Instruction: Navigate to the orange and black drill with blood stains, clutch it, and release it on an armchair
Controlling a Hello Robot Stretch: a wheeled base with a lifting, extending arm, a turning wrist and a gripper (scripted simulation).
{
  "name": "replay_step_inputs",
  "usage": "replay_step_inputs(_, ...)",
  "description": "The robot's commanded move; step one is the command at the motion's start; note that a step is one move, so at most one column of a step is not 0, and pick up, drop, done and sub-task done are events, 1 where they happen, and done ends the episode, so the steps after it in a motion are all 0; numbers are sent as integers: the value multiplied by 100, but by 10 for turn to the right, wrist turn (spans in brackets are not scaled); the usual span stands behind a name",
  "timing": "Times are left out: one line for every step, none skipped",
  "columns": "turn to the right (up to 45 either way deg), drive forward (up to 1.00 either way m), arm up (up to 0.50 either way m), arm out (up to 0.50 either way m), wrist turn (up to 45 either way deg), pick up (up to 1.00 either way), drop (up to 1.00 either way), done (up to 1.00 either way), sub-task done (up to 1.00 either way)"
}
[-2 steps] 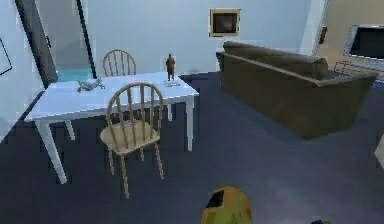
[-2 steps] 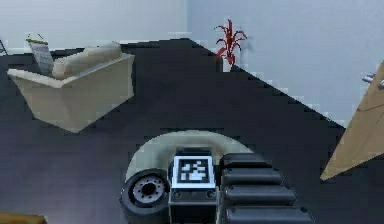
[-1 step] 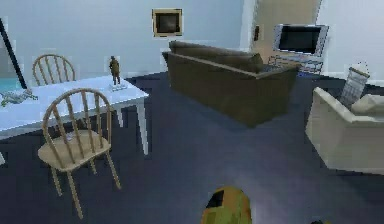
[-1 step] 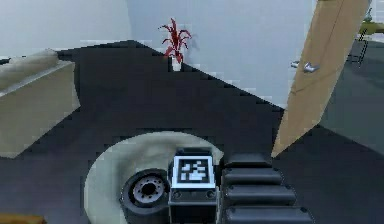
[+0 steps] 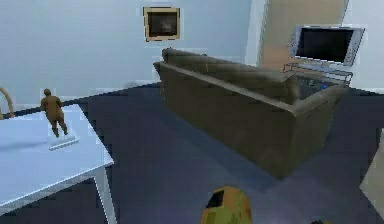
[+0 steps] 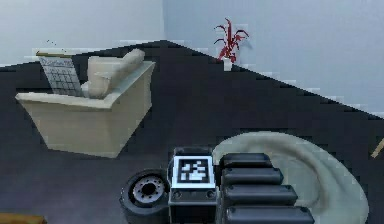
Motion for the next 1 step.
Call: replay_step_inputs(30, 0, 0, 0, 0, 0, 0, 0, 0)
